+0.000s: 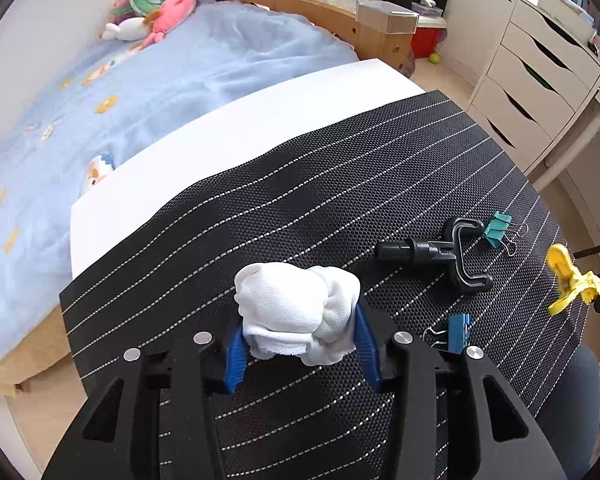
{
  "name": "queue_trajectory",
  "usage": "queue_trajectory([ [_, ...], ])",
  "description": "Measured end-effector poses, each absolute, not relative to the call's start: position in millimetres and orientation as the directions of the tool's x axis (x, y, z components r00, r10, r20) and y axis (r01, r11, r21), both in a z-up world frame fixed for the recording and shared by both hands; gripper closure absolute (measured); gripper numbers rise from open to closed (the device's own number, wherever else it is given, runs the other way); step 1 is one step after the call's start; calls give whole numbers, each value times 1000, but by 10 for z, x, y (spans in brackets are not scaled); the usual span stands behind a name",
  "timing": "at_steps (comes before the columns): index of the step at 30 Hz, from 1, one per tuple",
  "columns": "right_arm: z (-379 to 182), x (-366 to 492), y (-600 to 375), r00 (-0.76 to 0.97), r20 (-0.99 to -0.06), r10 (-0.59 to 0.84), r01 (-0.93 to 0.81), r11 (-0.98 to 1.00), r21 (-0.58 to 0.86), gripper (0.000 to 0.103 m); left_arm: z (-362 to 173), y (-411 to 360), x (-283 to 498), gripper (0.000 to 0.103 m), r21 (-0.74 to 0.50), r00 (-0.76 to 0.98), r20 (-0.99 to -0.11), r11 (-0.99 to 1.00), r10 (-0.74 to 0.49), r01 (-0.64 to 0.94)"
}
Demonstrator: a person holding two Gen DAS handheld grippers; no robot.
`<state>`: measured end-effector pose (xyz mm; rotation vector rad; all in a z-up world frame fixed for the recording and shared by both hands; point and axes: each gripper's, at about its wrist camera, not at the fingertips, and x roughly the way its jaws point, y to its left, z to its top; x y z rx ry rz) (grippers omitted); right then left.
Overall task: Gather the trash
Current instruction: 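Grasp the rolled white socks with the left gripper while the right gripper holds the clip, then carry the yellow clip over the wastebasket and open the right gripper while the left holds the socks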
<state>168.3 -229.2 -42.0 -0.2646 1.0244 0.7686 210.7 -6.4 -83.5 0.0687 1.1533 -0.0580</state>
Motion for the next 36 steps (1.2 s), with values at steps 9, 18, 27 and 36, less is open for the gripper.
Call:
queue_trajectory([
  [9,-350,1660,-2167,293,-834,468,-708,693,140,91,-588,-23,1748,60,20,474,-881,998,-13,65],
  [18,-174,1505,-2091,303,-811,501,-738,661,133,91,-228,-79,1236,60,6,551,-834,998,-31,65],
  [27,60,1159,-2098,313,-782,538,-778,617,113,91,-36,-210,532,60,-20,615,-786,998,-55,63],
  [36,163,781,-2097,295,-773,561,-814,571,104,91,37,-254,99,60,-48,637,-768,998,-66,45],
])
